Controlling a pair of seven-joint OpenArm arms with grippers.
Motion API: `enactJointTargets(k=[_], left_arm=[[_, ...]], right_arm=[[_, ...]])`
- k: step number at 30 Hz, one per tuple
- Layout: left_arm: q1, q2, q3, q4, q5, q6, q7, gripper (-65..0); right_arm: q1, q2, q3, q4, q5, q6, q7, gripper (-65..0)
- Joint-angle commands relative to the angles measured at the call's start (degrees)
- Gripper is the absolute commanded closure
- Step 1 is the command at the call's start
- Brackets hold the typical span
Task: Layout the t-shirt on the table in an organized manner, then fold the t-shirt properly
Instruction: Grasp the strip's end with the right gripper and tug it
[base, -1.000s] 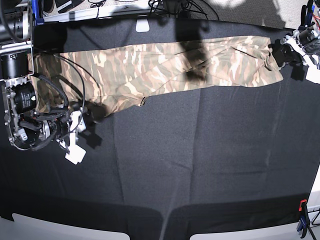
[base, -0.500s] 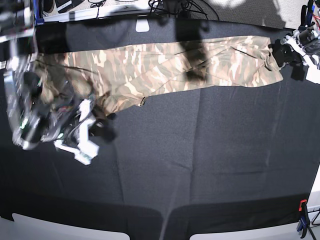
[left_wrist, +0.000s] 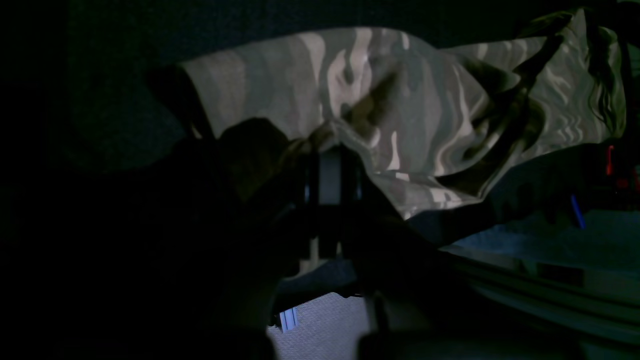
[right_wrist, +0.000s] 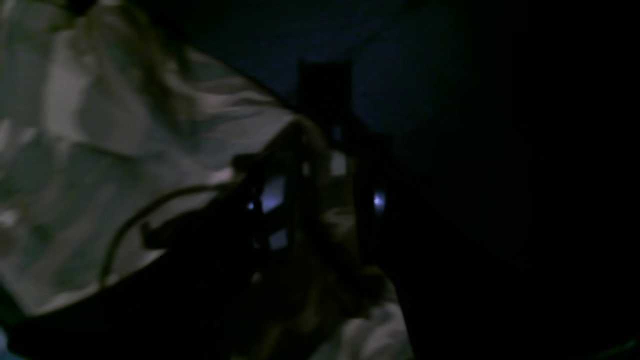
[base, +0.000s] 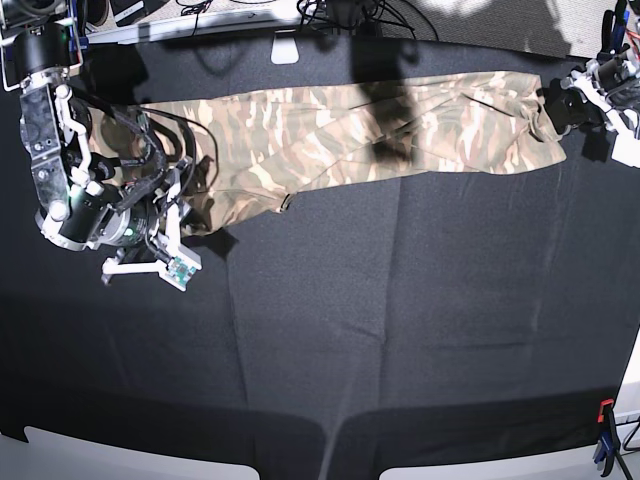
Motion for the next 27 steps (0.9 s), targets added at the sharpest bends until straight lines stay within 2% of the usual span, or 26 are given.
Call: enactJointTargets(k=[1,6,9,14,19,22,23,26,27], left_arm=[[0.0,-1.1,-0.6,0.9,-1.4,-0.2,-1.3,0.0],[0.0,-1.1,-0.6,0.9,-1.4,-0.2,-1.3,0.0],[0.0,-1.1,-0.6,0.9,-1.4,-0.2,-1.3,0.0],[0.0,-1.1,-0.6,0.9,-1.4,-0.2,-1.3,0.0],[0.0,-1.1,-0.6,0.9,-1.4,-0.2,-1.3,0.0],[0.0,-1.1,-0.6,0.9,-1.4,-0.2,-1.3,0.0],[0.0,-1.1,-0.6,0.9,-1.4,-0.2,-1.3,0.0],[0.0,-1.1,-0.6,0.9,-1.4,-0.2,-1.3,0.0],[0.0,-1.1,-0.6,0.9,-1.4,-0.2,-1.3,0.0]], right_arm=[[1.1,0.8,0.5,0.3,-0.4,0.3,1.1,-17.7],[1.2,0.8,0.5,-5.0,-0.3,0.3,1.7,-17.7],[1.6,0.8,0.5,-8.7,-0.3,0.3,4.2,-17.7],[1.9,0.8,0.5,-9.9,-0.4,0.3,5.8,-17.7],[1.9,0.8,0.5,-10.0,-6.3,0.3,6.2,-17.7],[1.9,0.7,0.5,-10.0,-6.1,0.3,6.3,-17.4],[1.9,0.6,0.5,-10.0,-6.0,0.3,6.3,-15.3],[1.9,0.5,0.5,-10.0,-5.9,0.3,6.3,-2.3],[1.9,0.5,0.5,-10.0,-5.9,0.3,6.4,0.0]])
